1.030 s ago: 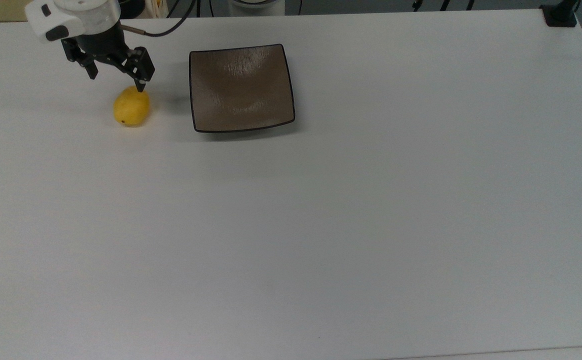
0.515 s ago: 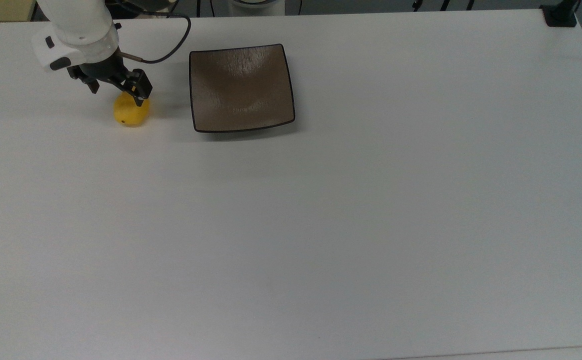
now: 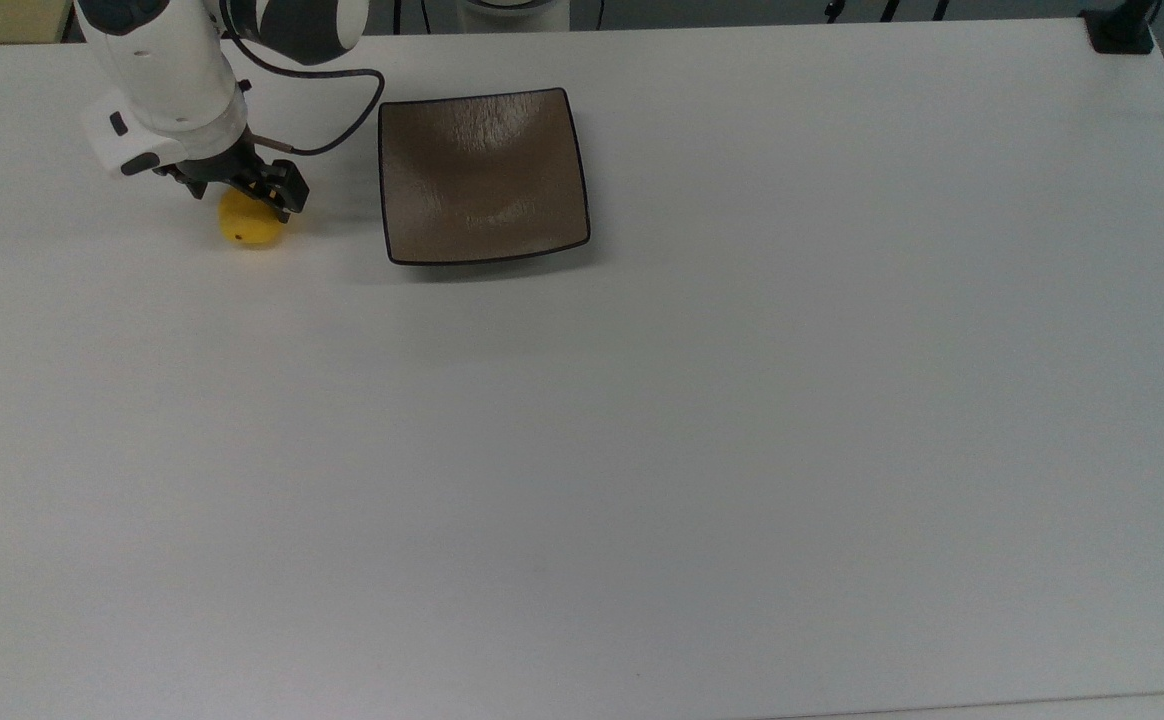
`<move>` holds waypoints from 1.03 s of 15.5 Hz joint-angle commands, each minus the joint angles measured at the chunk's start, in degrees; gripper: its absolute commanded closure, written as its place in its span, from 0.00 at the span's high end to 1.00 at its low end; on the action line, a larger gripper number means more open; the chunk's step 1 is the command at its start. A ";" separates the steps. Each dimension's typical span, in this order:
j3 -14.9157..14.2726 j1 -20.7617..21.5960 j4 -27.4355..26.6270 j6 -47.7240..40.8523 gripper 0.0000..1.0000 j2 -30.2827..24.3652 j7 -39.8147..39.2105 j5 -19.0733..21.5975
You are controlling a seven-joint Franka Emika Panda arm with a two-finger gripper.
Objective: Put potatoes on a ceramic plate
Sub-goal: 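Close the gripper around the yellow potato, then lift the potato and carry it over the brown plate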
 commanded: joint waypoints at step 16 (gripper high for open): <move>-0.09 -0.47 2.35 0.89 0.40 -4.64 -0.49 2.93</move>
